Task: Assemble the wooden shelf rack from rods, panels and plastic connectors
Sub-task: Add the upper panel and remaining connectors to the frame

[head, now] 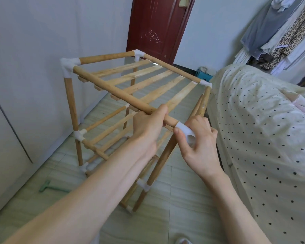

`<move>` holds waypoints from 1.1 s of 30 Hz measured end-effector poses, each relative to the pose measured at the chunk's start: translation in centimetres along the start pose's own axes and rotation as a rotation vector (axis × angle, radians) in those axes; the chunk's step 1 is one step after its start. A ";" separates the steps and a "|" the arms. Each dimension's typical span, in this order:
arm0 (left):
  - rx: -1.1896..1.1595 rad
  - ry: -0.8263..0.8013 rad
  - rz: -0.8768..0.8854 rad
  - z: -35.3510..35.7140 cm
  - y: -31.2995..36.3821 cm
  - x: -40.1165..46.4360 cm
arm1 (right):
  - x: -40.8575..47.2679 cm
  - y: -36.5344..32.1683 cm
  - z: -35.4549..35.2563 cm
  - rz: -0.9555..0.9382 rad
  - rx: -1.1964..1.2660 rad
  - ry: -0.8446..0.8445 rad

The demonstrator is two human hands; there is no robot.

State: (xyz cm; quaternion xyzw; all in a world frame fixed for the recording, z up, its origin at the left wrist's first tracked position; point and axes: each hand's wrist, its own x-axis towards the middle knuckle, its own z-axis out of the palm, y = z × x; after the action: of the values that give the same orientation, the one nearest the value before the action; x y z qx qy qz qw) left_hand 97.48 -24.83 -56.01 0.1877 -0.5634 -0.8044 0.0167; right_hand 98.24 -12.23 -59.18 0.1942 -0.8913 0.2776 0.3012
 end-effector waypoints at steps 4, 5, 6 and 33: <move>0.036 0.004 0.020 -0.2 -0.2 0.0 | 0.2 0.3 0.0 -0.025 0.026 -0.026; 0.071 -0.009 0.018 -0.3 -0.1 0.0 | 0.2 0.5 -0.1 -0.034 0.050 -0.034; 0.132 -0.036 0.010 -0.6 0.1 0.1 | 0.3 0.8 -0.2 -0.045 0.072 -0.039; 1.385 -0.479 0.846 3.1 1.7 1.1 | -0.1 1.1 0.6 0.758 0.877 0.152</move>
State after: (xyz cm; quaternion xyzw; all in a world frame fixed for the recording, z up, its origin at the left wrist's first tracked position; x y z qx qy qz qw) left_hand 95.15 -22.88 -53.83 -0.2466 -0.9402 -0.2216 0.0778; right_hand 97.47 -11.77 -60.03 -0.0521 -0.6762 0.7223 0.1353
